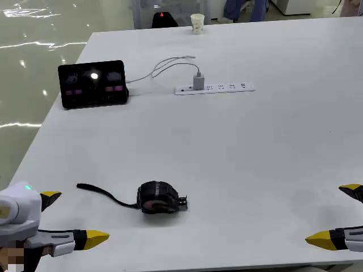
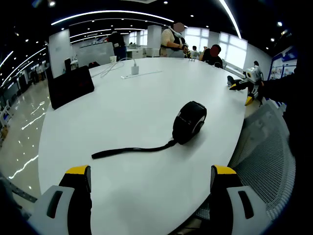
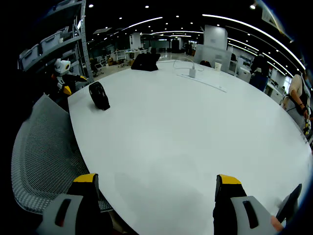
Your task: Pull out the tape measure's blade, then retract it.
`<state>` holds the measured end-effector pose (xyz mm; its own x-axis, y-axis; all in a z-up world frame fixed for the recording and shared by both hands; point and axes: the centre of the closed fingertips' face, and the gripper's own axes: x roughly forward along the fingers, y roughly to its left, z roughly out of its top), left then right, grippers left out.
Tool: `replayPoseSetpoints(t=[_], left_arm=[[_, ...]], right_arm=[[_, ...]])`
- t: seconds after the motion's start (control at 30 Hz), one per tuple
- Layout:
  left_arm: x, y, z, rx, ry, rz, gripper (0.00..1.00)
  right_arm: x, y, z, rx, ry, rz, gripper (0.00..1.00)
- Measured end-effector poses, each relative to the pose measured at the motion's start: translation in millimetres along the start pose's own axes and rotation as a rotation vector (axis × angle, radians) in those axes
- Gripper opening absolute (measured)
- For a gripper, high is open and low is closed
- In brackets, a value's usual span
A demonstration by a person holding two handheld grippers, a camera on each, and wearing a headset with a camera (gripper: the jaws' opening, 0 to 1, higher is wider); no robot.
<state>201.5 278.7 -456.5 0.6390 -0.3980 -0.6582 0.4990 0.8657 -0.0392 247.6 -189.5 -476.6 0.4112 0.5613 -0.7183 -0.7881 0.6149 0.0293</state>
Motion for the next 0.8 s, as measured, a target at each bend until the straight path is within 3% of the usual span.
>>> replayPoseSetpoints(t=[0.6,0.8], left_arm=[[4.2,-8.5,-0.4,0.003,0.013,-0.027,0.99],[9.9,-16.2,-3.2,0.02,0.034,-0.056,0.99]], right_arm=[[1.0,1.1,-3.5,-0.002,0.013,0.006,0.99],[8.5,7.4,1.7,-0.014,-0.015,0.036,0.99]])
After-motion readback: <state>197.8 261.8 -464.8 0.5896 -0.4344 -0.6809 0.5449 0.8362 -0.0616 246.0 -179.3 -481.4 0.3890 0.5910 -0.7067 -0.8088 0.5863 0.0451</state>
